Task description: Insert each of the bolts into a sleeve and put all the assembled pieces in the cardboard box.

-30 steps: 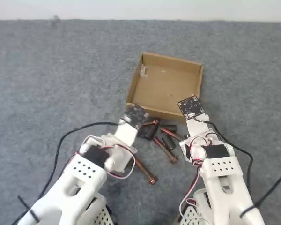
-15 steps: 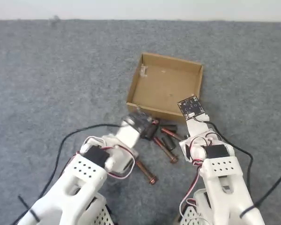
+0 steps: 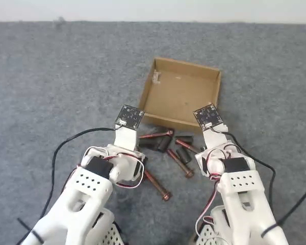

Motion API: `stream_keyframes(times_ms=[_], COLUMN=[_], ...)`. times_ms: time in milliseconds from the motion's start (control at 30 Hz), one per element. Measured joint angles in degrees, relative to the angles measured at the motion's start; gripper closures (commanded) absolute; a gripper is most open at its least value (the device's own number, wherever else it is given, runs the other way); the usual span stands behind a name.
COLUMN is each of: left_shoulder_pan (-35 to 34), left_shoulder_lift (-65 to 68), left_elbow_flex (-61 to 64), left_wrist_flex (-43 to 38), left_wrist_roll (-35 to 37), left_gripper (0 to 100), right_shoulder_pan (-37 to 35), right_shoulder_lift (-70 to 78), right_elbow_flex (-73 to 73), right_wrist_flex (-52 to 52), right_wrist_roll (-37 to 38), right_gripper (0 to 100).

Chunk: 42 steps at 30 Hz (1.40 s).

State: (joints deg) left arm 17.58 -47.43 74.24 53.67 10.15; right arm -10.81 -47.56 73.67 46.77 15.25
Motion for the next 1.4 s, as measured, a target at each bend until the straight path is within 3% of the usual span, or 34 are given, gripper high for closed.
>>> stream_keyframes(times_ms=[167, 500, 667, 867, 967, 1233, 1400], left_shoulder_pan=[0.0, -2.5, -2.5, -2.5, -4.4, -7.6, -8.0], left_shoulder_lift=[6.3, 34.0, 40.5, 42.3, 42.5, 37.1, 35.5], left_elbow_flex=[-1.2, -16.4, -22.7, -24.8, -26.2, -30.7, -33.1], left_wrist_flex=[0.0, 2.4, 5.5, 6.1, 7.9, 16.7, 18.0], left_wrist_roll=[0.5, 1.6, -1.9, -7.4, -13.4, -41.8, -48.2], left_gripper=[84, 85, 99, 99, 98, 98, 91], right_shoulder_pan=[0.0, 0.0, 0.0, 0.0, 0.2, 0.1, 0.0], right_shoulder_lift=[0.0, 0.0, 0.0, -0.1, -0.1, -0.1, -0.1], right_elbow_flex=[0.0, 0.0, 0.0, 0.9, 1.1, 1.2, 1.2], right_wrist_flex=[-0.1, -0.3, -0.3, -2.2, -2.8, -2.9, -2.9], right_wrist_roll=[0.0, 0.0, 0.0, 0.0, 0.0, 0.0, 0.0], right_gripper=[99.2, 99.2, 99.2, 99.2, 99.2, 99.2, 99.2])
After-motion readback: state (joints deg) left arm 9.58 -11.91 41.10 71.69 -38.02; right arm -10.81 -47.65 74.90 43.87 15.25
